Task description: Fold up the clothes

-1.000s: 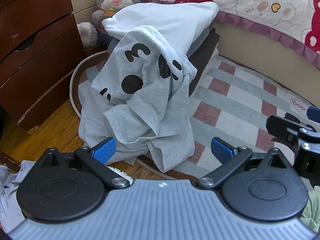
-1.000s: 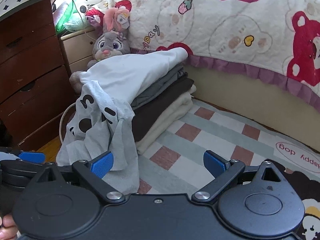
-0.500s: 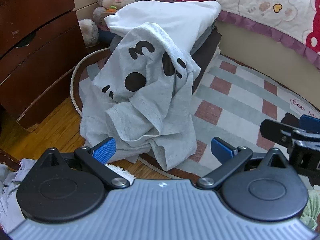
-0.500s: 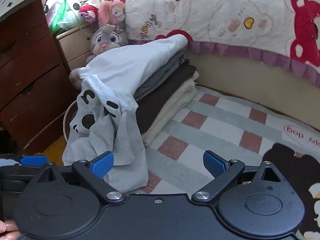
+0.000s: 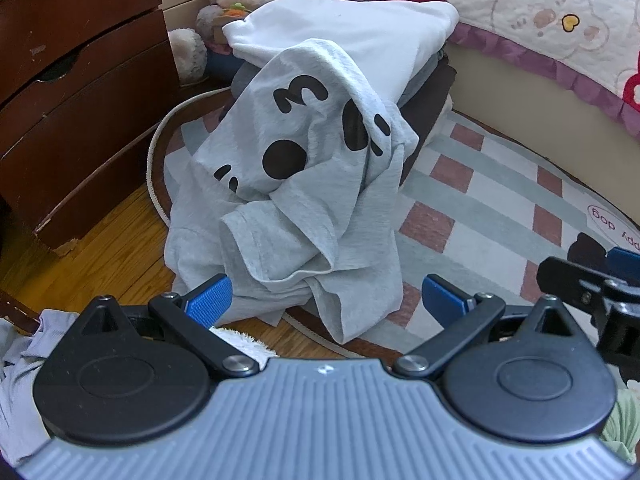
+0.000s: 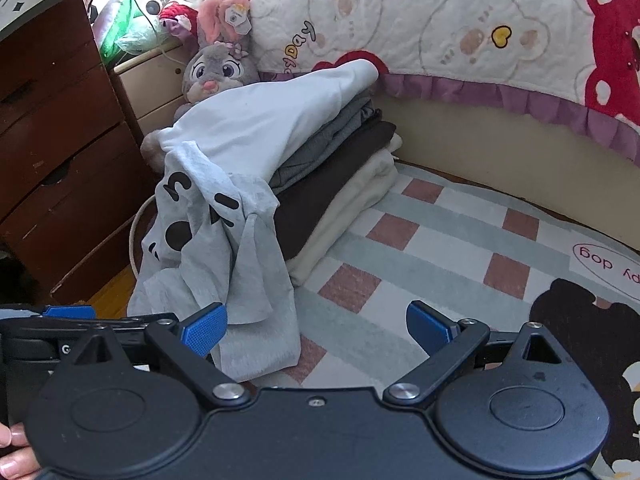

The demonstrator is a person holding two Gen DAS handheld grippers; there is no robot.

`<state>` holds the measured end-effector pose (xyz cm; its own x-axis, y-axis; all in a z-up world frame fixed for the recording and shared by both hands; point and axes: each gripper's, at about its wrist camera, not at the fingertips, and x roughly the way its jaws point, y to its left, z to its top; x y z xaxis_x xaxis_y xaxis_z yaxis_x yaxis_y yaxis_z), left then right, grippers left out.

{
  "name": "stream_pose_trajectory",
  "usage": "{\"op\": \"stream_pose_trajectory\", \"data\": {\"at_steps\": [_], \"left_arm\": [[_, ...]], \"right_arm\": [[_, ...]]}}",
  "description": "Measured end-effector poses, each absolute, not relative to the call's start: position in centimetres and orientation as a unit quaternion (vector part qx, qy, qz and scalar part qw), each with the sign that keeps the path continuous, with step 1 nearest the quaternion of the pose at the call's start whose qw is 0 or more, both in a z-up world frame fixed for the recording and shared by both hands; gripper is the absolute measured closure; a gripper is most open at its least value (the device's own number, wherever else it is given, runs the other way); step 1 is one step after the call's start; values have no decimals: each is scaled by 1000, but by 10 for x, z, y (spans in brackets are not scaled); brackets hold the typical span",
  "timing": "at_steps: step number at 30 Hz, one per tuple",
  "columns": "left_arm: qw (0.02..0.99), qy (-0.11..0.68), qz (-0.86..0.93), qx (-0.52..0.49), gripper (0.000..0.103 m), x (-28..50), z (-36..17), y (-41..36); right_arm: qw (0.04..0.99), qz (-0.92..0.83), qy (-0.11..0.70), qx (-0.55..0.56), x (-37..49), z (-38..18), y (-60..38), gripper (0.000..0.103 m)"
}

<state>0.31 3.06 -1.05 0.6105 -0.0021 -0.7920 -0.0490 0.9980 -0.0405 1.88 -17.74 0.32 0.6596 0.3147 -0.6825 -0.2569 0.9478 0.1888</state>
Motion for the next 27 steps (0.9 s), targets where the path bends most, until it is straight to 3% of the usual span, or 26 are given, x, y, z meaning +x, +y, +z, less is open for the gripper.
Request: {"op": "stream_pose_trajectory", "data": {"at_steps": [27], "left_arm": [[902, 422, 62, -61, 0, 6, -19, 43]], "right_arm": [[906, 170, 387, 36, 18, -4, -184, 5]]}}
